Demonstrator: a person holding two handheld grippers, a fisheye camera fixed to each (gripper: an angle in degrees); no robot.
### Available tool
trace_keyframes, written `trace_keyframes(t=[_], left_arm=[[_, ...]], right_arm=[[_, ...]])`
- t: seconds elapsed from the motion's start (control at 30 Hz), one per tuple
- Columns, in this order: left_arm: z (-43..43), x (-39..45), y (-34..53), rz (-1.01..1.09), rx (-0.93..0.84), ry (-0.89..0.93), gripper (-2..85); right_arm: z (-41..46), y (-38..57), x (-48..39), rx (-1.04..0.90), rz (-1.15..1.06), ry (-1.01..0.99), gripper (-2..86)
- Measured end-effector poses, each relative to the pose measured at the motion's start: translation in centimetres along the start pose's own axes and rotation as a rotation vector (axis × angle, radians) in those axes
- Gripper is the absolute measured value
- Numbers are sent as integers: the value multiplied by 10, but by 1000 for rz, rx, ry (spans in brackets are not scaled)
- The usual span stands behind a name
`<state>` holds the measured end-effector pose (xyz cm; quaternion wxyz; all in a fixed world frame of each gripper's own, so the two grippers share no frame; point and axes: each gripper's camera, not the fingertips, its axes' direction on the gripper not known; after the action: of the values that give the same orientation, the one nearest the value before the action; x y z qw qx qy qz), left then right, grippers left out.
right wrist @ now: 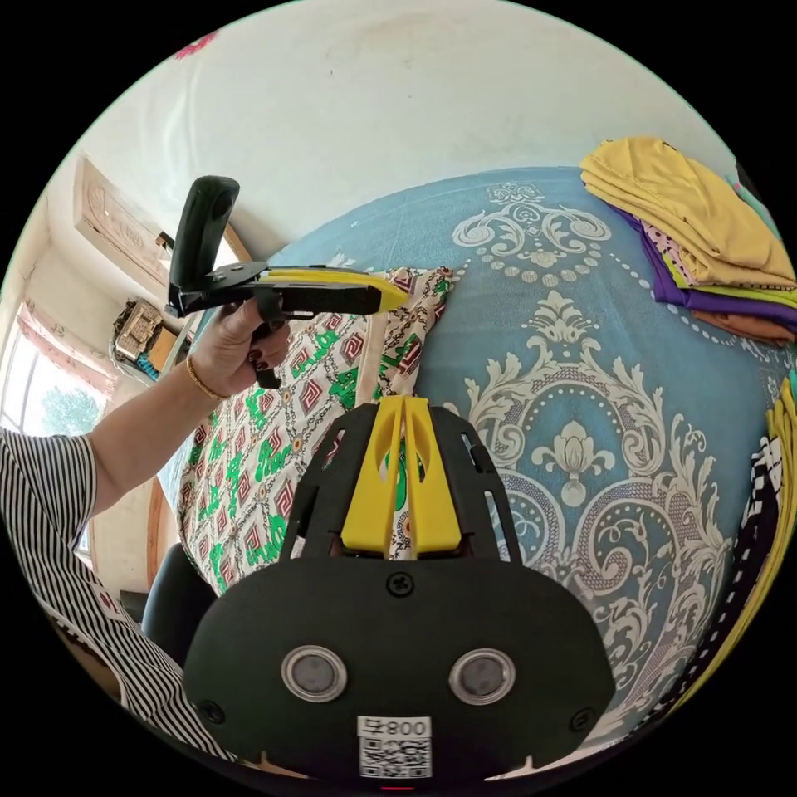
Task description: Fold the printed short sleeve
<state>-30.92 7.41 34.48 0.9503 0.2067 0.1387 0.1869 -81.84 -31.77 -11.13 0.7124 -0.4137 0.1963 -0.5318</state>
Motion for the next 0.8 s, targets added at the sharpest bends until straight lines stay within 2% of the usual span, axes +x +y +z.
trace_keyframes(t=[0.07,0.13,0.23,0.33,0.53,0.67,0.73,0.8], left_arm=[[14,2,17,-17,-75,-30,1],[10,6,36,-33,-37,-16,1],[-6,10,71,-53,56,56,1],[15,9,105,-84,-45,12,1],[-39,5,204,-199,213,79,3],[-79,10,330,-394,340,28,6],[-99,14,396,-522,391,-63,9],[-126,21,489,-723,438,-239,17]], right_arm=[[8,-3,-4,-46,9,-6,0],[9,-6,-9,-48,12,-29,0],[0,-10,-26,-19,-4,42,0],[2,-14,-39,-20,4,51,0],[-7,-21,-68,32,17,86,0],[-20,-20,-92,137,23,87,1],[-20,-22,-105,147,-4,70,1],[-20,-28,-128,147,-56,92,1]])
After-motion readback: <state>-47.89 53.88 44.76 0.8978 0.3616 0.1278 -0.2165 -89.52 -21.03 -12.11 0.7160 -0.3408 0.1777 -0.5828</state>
